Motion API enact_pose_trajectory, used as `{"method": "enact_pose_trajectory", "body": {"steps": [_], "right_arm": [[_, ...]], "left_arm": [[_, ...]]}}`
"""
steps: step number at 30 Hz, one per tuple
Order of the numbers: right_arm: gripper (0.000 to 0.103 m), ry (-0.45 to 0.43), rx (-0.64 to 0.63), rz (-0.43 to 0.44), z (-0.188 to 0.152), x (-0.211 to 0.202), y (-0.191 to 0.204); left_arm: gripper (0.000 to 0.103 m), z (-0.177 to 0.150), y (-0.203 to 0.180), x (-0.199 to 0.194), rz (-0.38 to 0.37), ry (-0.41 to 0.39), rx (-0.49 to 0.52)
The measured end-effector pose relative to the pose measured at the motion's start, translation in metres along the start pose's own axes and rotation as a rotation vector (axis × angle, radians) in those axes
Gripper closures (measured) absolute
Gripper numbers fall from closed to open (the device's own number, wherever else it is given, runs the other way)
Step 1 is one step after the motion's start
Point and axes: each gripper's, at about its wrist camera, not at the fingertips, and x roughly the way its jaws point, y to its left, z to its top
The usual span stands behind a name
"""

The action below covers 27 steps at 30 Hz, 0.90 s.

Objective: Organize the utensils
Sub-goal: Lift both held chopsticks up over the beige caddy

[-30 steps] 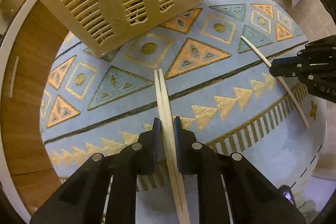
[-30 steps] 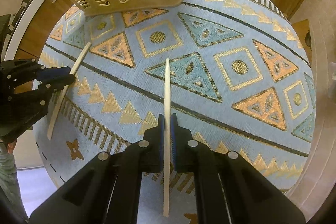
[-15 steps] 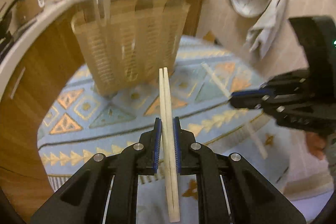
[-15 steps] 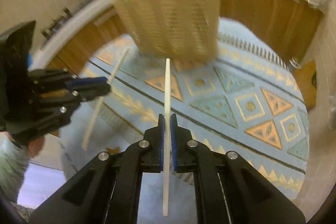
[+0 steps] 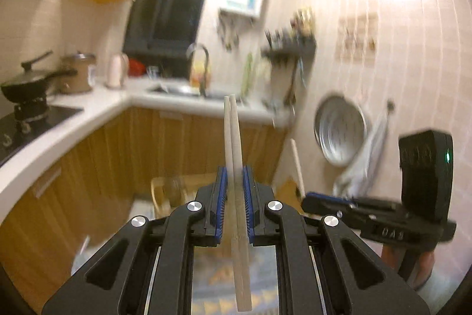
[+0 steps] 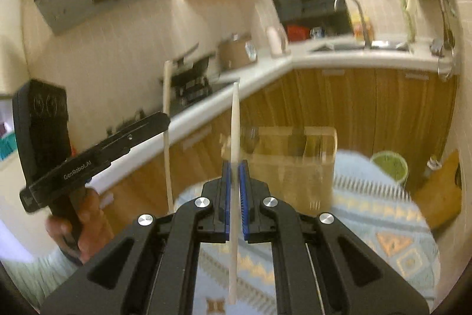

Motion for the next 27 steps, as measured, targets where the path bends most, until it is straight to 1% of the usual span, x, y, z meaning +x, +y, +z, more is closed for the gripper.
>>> {"method": "enact_pose_trajectory", "body": {"steps": [2, 4, 6, 11, 12, 15, 19, 20, 23, 27], "right_arm": [[0.099, -0.070, 0.012, -0.013, 0.017, 0.005, -0.002], [0.099, -0.117, 0.020, -0.028, 0.032, 0.011, -0.006], [0.099, -0.168, 0.020, -0.067, 0.046, 0.018, -0.010], [0.099, -0.279, 0.008, -0.163, 0.071, 0.019, -0.028], [0.099, -0.288, 0.005, -0.176, 0.075, 0.018, -0.030], [0.099, -0.302, -0.038, -0.258, 0.080, 0.030, -0.041], [0.099, -0.297, -0.079, -0.344, 0.072, 0.049, -0.053], [0.099, -0.298, -0.086, -0.358, 0.070, 0.052, -0.054], [0.099, -0.301, -0.080, -0.377, 0.066, 0.068, -0.066], [0.099, -0.297, -0.046, -0.373, 0.060, 0.085, -0.080]], "left_arm": [[0.094, 0.010, 0.003, 0.006, 0.029, -0.082, -0.013], [0.094, 0.016, 0.008, 0.015, 0.037, -0.132, -0.043], [0.094, 0.021, 0.014, 0.027, 0.059, -0.183, -0.069], [0.094, 0.032, 0.034, 0.043, 0.104, -0.262, -0.101], [0.094, 0.033, 0.037, 0.045, 0.114, -0.271, -0.102], [0.094, 0.034, 0.046, 0.049, 0.132, -0.290, -0.105], [0.094, 0.031, 0.057, 0.058, 0.155, -0.299, -0.115], [0.094, 0.030, 0.059, 0.061, 0.170, -0.307, -0.119], [0.094, 0.026, 0.064, 0.072, 0.194, -0.313, -0.118], [0.094, 0.018, 0.065, 0.089, 0.236, -0.311, -0.092]]}}
